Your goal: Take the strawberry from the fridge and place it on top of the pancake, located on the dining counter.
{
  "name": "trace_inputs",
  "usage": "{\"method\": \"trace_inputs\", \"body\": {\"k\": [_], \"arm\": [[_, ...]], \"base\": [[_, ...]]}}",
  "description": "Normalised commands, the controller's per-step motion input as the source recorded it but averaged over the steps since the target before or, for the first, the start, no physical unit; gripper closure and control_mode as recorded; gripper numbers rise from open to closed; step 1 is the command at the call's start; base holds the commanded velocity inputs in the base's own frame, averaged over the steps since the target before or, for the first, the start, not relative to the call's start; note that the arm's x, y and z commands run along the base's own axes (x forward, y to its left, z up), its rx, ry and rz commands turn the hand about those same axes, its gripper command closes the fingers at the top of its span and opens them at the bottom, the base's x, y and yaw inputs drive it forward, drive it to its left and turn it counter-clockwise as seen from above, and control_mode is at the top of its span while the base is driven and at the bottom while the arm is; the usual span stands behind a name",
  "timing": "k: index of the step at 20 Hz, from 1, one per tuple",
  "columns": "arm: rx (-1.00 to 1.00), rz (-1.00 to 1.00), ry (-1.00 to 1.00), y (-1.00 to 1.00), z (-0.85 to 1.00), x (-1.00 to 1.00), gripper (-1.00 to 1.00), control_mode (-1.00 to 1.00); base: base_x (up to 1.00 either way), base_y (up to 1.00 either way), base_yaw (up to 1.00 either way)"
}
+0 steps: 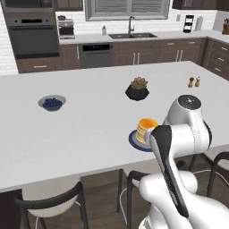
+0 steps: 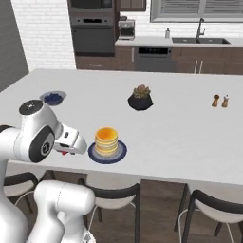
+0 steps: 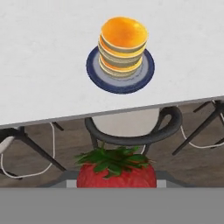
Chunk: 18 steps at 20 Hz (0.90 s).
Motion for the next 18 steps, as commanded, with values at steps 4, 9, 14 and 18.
{"method": "trace_inputs", "body": {"k": [4,9,14,18], "arm": [[0.0,0.0,0.0,0.0,0.0,0.0,1.0,1.0],[0.0,0.0,0.0,0.0,0.0,0.0,1.0,1.0],[0.0,0.01,-0.03,0.0,0.0,0.11,1.0,-1.0],[0.0,0.09,-0.11,-0.06,0.11,0.77,1.0,-1.0]], "base": [[0.71,0.07,-0.01],[0.58,0.0,0.0],[0.38,0.0,0.02],[0.0,0.0,0.0]]}}
